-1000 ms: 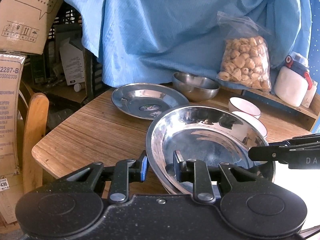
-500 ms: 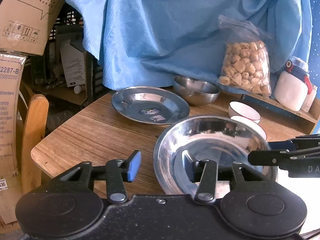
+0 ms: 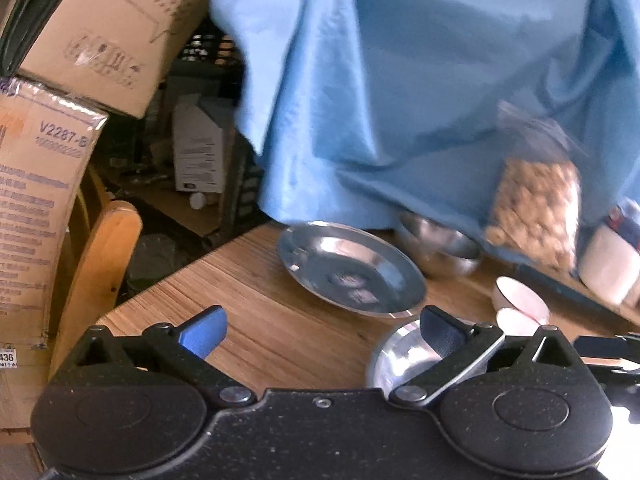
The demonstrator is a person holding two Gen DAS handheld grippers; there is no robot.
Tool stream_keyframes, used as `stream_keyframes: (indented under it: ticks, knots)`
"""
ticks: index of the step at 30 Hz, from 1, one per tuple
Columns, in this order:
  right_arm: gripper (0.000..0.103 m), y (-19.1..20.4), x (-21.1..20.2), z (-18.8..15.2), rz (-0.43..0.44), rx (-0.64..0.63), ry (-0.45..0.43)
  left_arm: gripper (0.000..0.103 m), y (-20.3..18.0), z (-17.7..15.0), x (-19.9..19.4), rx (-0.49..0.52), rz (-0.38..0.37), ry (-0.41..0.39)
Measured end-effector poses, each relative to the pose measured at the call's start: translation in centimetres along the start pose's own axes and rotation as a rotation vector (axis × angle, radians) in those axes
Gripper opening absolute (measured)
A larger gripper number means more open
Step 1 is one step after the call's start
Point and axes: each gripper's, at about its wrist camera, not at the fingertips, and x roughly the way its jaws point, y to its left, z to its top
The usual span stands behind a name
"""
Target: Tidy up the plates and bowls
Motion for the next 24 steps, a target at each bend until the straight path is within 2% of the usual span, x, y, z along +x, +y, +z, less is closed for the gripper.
stream_keyframes:
  ticks: [5,10,15,18,24]
  knots:
    - [0.103,-1.0,3.0,2.3,0.017,0.026,-0.011,0.102,1.2,1.2,2.6,-0.007,0.038,0.01]
    - [0.103,-1.6,7.4,4.3,0.055,0.045,0.04,0.102,2.5,2.0,6.0,-0.039,0.037,0.059]
    - [0.103,-2.7,11.7,5.6,0.063,0.083,0.106,0.102,3.7,2.5,8.9,-0.124,0.022,0.083]
    - [0.103,-3.4,13.5,6.1,0.079,0.108,0.131,0.102,3.4,2.9,9.8,-0.108,0.018,0.078]
    - [0.1,-3.1,15.3,7.1,0.079,0.069,0.138,0.102,3.0,3.2,11.0,-0.057,0.008,0.045]
